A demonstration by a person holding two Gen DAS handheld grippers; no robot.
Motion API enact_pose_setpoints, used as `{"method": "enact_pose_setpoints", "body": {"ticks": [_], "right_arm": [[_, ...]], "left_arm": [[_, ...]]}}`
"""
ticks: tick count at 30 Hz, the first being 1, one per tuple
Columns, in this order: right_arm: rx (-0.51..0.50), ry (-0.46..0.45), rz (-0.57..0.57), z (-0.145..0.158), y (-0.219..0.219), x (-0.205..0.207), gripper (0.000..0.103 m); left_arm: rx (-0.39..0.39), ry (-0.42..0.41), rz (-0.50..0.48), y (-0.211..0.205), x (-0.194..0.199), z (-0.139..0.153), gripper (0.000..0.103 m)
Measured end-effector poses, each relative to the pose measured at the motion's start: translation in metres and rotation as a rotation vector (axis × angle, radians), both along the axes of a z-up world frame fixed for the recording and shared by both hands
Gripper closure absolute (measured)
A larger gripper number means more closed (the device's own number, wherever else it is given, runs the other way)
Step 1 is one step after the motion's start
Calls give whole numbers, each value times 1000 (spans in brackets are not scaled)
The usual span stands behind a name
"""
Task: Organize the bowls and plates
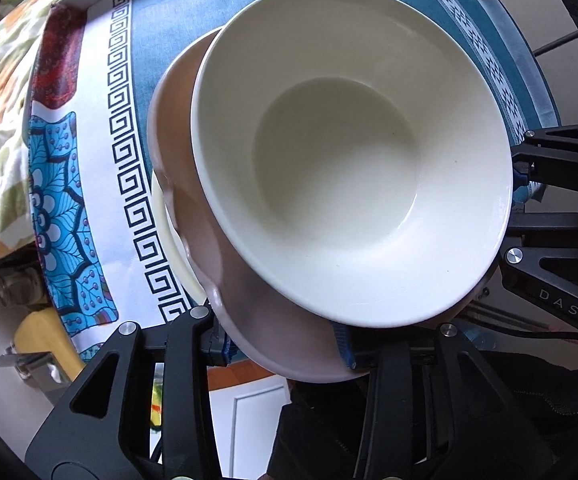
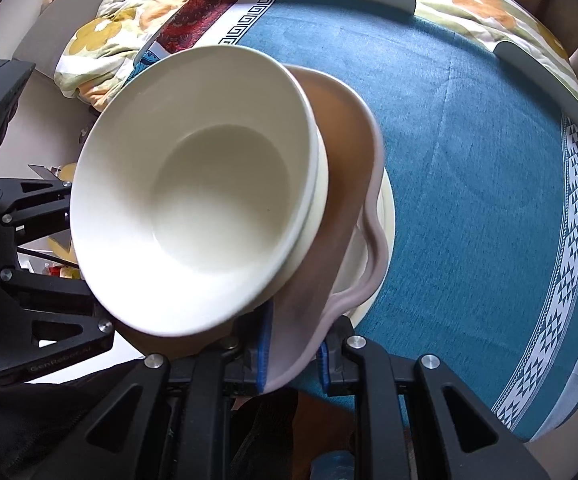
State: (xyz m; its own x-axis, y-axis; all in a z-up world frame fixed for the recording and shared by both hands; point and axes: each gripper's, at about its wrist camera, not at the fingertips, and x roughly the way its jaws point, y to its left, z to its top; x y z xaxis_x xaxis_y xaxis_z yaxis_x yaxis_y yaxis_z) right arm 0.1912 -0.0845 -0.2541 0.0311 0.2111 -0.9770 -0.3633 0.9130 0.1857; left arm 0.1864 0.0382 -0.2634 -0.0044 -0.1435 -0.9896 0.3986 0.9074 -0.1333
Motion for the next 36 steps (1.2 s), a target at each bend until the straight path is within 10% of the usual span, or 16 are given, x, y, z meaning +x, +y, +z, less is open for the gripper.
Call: {"method": "enact_pose_setpoints", "body": {"ticks": [16,21,30,36], "right_arm": [[-3,-5,-28,1,0,-3,86],[-4,-6,-32,1,-1,-4,86],[-4,-5,-37,11,-6,-7,86],[-35,-29,-18,24,-7,-16,46]], "left_arm": [[-17,38,0,7,3,5,60],[-18,-31,-55,0,2,24,4],[-16,-29,-38,8,3,31,4],[-16,-65,-48,12,-8,44,4]]}}
